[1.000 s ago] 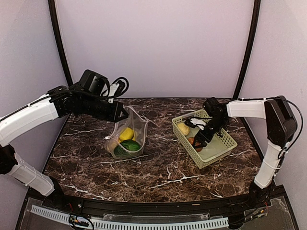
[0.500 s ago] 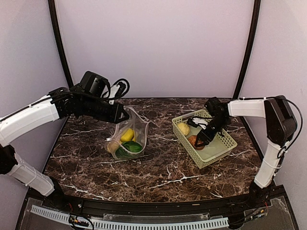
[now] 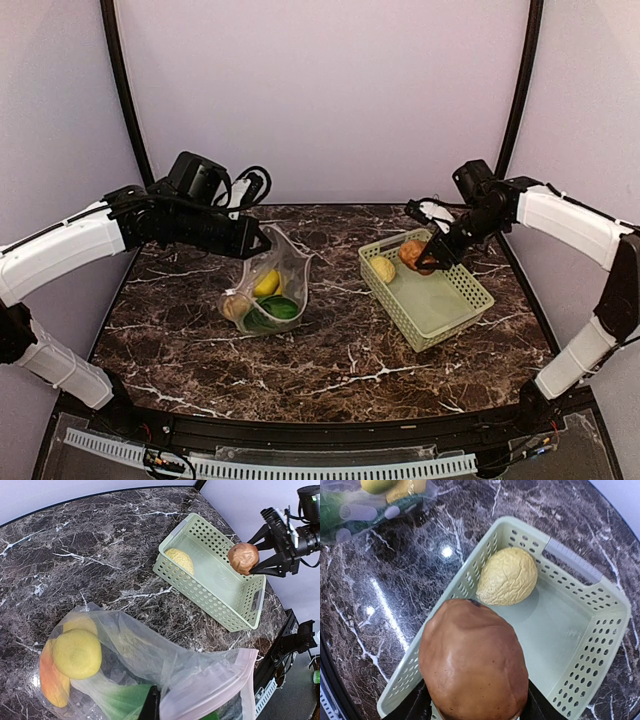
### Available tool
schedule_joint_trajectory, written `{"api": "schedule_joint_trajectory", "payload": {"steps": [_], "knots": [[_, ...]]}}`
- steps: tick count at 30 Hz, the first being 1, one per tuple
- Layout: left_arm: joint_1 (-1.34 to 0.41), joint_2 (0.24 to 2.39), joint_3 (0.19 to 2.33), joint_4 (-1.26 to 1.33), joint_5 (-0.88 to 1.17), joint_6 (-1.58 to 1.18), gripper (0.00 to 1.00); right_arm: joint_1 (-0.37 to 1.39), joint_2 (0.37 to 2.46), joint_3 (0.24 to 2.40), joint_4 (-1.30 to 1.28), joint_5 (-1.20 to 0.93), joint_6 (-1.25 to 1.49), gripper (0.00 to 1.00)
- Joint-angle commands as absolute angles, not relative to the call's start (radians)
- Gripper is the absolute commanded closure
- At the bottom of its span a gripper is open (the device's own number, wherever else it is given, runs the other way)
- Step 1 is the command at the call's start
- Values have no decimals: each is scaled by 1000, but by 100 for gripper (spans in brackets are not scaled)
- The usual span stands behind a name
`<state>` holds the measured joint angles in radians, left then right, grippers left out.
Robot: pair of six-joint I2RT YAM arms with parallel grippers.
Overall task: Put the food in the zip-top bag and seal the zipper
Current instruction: Pick up the fake vegetable from the bin, then place the fake vegetable in the zipper food storage bag.
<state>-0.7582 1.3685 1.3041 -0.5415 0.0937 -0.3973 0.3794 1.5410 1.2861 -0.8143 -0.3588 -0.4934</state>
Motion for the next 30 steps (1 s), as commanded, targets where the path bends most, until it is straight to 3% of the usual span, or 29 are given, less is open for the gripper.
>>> {"api": "schedule_joint_trajectory", "payload": {"steps": [1,9,14,30], "knots": [[-758,1340,1279,-510,102,-408,99,411,1455,1353,-877,-406,-476,60],[-759,1330,1250,-476,113,-430,99,599,1346,1482,-910,-569,-506,61],[-759,1322,1239,-467,109,-438,99,728,1401,1599,-967,-643,-533,60],[-760,1340,1349,-529,144,-457,99,1081,1644,1894,-974,-463,-641,60]]}}
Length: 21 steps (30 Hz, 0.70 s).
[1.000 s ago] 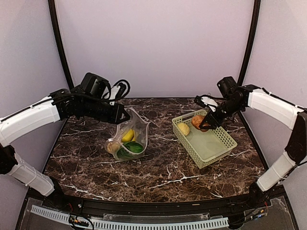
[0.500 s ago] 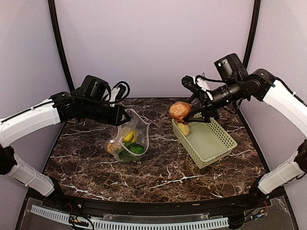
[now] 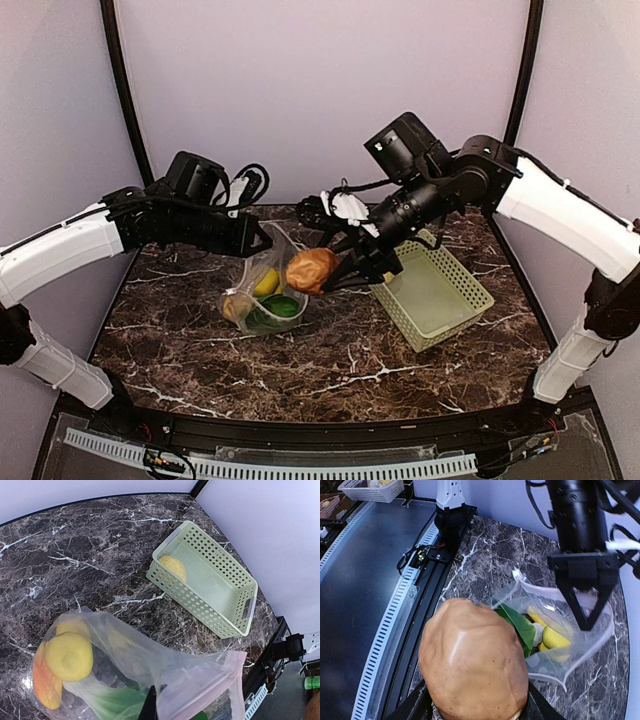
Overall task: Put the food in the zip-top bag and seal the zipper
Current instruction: Place the fake vegetable in the zipper food storage bag.
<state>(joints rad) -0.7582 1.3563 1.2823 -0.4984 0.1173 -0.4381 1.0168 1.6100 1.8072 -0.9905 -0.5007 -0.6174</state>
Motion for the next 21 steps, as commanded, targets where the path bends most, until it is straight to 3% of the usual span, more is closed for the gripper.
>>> {"api": "schedule_joint_trajectory", "payload": {"steps": [1,9,21], "knots": [[-761,1339,1356,-539,146,-466,99,1096,1661,1913,-974,-456,-645,60],[-837,1321,1445,-636,85,-431,99,1144,1735,2056,-971,-423,-629,60],[-839,1328,1412,-631,75,-416,99,1144,1779,2017,-884,-318,-639,58]]}}
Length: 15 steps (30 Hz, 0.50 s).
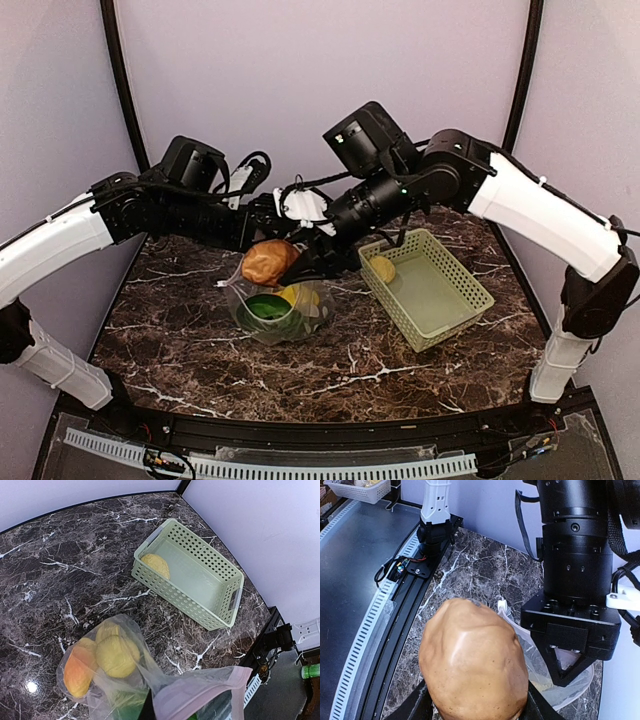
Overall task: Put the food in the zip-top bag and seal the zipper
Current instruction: Place the fake vegetable in the zipper food storage bag.
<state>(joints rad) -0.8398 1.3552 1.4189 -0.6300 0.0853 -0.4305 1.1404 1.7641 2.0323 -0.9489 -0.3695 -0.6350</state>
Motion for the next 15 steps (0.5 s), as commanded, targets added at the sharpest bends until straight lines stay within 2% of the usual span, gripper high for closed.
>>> {"api": "schedule_joint_trajectory", "payload": {"steps": [1,15], "knots": [[-839,1328,1412,-632,74,-415,99,1144,1781,2013,-873,-313,-640,57],[-838,1304,1390,-617,47,-406,99,1144,1824,1906,-690,-98,-716,54]]}}
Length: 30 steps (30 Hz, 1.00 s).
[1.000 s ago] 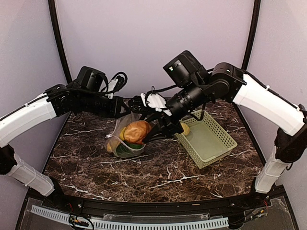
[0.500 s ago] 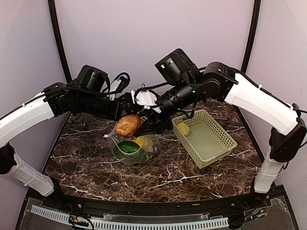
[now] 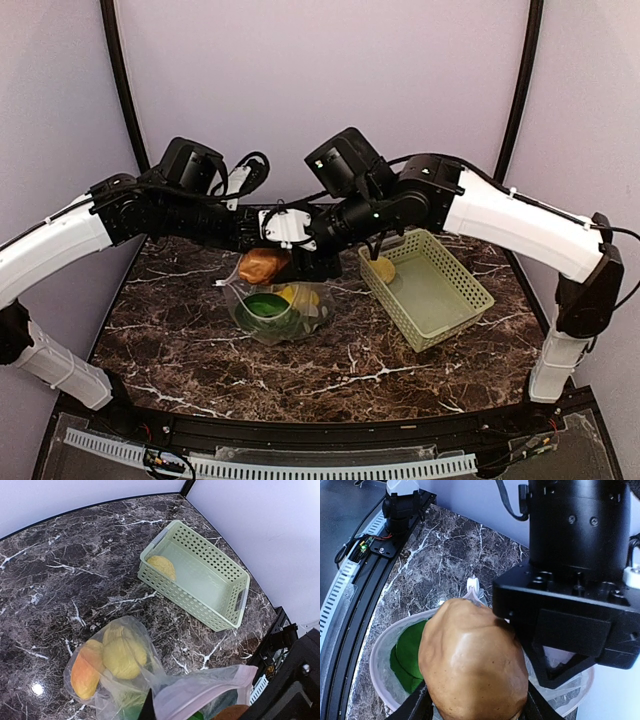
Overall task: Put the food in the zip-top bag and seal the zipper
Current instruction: Place the fake vegetable in the zipper food storage bag.
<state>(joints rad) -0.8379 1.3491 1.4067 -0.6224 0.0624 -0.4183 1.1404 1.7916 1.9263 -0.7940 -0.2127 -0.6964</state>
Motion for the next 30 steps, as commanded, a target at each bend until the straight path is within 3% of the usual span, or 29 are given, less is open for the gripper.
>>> {"api": "schedule_joint_trajectory", "payload": {"steps": [1,6,11,16,22,30], "knots": [[-839,1303,1390,-615,48,-405,99,1143,1833,1913,-685,-79,-714,54],[-839,1307,1389,-614,52,-403,99,1143,1873,1941,-689,-4,-720,48],[-838,1301,1379,-612,49,-402,99,1143,1915,1975,-739,88,-712,31],[-838,1301,1375,-608,46,-401,99,1144,1916,2031,-805,54,-672,25],[-838,1299,1369,-609,38,-397,99,1145,1849,2032,-845,-37,-646,25],[-838,1300,1370,-610,32,-396,99,1147,1718,1935,-944,-326,-706,39]]}}
